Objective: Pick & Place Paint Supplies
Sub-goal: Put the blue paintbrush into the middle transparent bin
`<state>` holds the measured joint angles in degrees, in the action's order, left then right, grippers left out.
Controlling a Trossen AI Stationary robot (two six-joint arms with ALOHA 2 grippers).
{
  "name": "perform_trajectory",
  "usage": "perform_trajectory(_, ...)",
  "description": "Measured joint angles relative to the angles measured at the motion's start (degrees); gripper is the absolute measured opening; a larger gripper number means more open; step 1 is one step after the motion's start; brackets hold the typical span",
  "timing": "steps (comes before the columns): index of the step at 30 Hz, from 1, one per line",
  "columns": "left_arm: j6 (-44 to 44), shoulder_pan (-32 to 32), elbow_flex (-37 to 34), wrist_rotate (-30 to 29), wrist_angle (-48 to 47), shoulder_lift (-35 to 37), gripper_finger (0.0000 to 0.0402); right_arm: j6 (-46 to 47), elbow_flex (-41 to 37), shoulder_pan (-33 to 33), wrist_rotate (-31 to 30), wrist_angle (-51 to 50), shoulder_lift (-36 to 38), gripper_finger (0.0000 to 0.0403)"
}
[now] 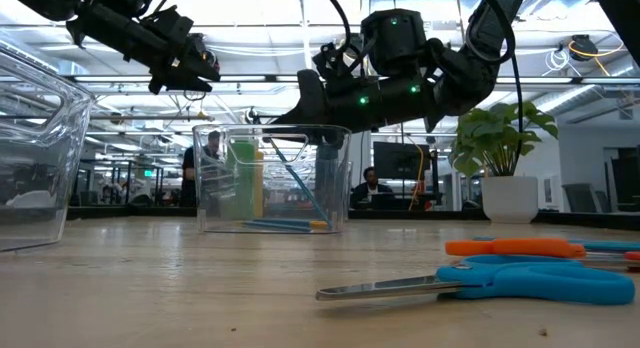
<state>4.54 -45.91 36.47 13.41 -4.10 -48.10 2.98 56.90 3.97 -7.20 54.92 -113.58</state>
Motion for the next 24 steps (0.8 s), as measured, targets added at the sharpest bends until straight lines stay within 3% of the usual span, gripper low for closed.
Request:
perform_trajectory(11,0.0,0.0,0.0,0.0,0.0,0.0,0.0214,0.0,0.0,0.0,0.0,0.0,0.0,0.0009)
perform_trajectory(24,0.0,0.0,0.0,0.0,0.0,0.0,0.0214,0.0,0.0,0.0,-0.2,0.0,0.0,0.0116)
